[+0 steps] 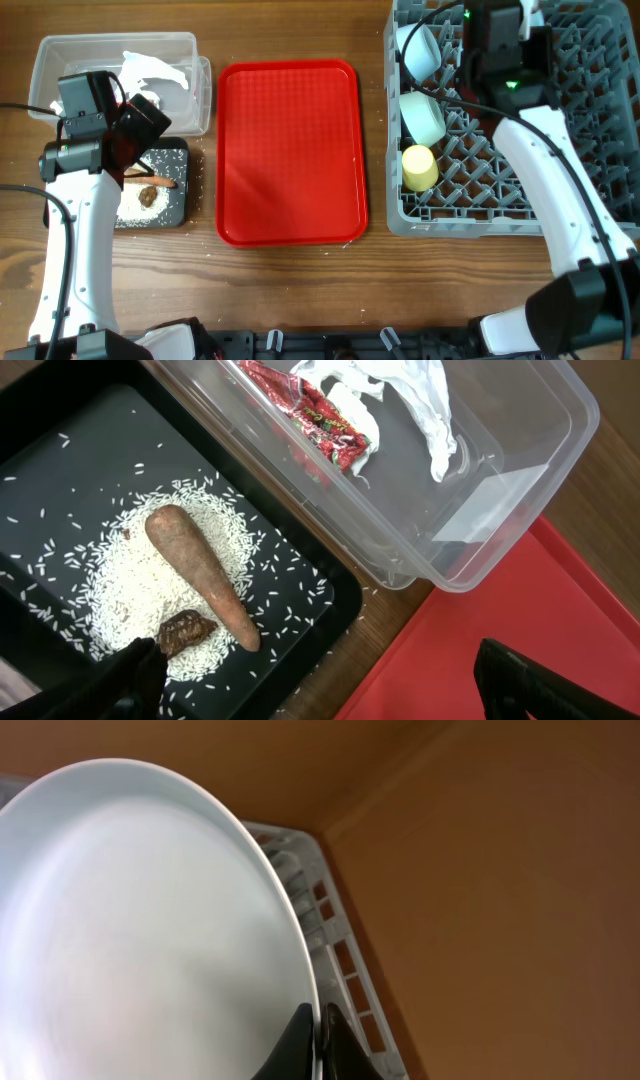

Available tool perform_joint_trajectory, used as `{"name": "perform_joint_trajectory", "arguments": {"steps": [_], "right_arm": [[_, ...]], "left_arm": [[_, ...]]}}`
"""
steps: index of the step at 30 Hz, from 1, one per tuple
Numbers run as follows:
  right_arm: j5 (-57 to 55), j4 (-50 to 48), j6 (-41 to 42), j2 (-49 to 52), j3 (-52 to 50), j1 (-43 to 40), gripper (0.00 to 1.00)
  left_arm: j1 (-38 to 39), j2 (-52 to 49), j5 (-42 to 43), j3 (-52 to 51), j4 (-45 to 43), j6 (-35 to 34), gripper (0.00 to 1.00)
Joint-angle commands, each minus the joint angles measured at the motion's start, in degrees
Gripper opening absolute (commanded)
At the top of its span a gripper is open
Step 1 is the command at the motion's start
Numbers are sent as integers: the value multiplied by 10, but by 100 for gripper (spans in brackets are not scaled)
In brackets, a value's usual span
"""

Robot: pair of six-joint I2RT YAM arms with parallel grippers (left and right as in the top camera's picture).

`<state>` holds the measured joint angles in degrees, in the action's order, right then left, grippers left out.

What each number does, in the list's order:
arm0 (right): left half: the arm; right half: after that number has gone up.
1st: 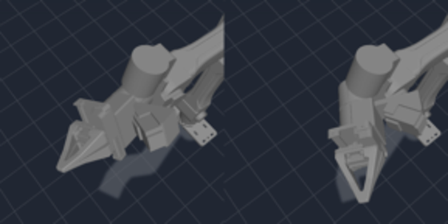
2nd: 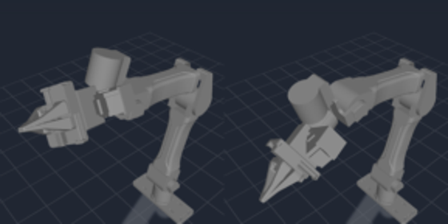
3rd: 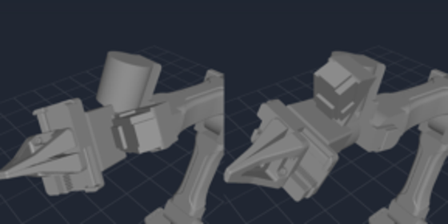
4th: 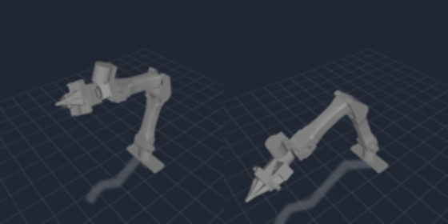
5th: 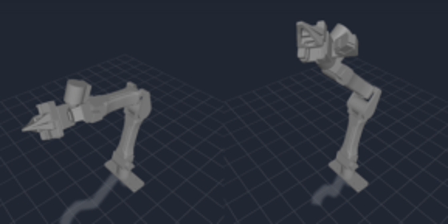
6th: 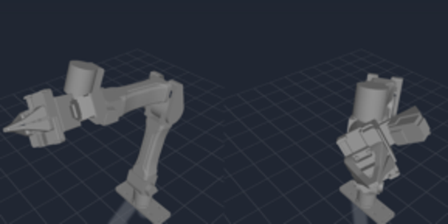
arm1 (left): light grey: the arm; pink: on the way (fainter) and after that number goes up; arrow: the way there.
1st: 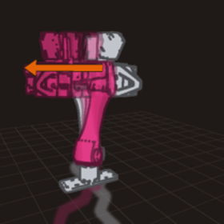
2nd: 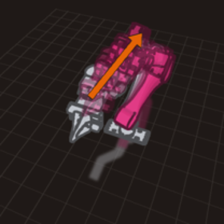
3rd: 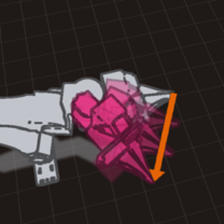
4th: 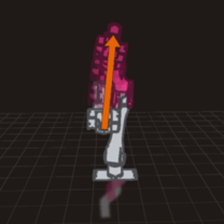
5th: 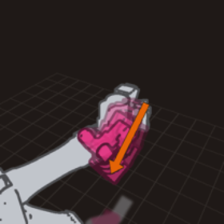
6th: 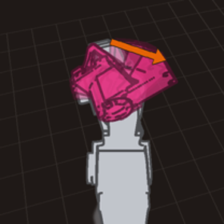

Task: Sort waste into correct bins and load items into the dishwasher rack
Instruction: 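Grasp the light-blue plate with the right gripper and stand it in the rack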

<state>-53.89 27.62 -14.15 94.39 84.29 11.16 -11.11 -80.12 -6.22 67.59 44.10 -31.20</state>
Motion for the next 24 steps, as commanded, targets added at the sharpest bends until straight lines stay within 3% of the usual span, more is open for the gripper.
{"name": "perform_joint_trajectory", "arguments": {"steps": [1, 8, 9, 10, 14, 19, 21, 24], "right_arm": [[11, -27, -86, 55, -7, 0, 4], [13, -36, -85, 113, -7, 0, 5], [24, -36, -82, 113, -7, 0, 41], [30, -39, -80, 113, -7, 0, 100], [28, -38, 58, 61, -6, 2, 100], [91, 55, 68, -118, -6, 41, 100], [246, 127, 69, -203, -6, 64, 100], [681, 163, 108, -293, -6, 70, 100]], "left_arm": [[-3, 6, -9, 8, -1, -8, 100], [-3, 6, -9, 8, -1, -8, 100], [-3, 6, -9, 8, -1, -8, 100], [-3, 6, -9, 8, -1, -8, 100], [-3, 6, -9, 8, -1, -8, 100], [-3, 6, -9, 8, -1, -8, 100], [-3, 6, -9, 8, -1, -8, 100], [-3, 6, -9, 8, -1, -8, 100]]}}
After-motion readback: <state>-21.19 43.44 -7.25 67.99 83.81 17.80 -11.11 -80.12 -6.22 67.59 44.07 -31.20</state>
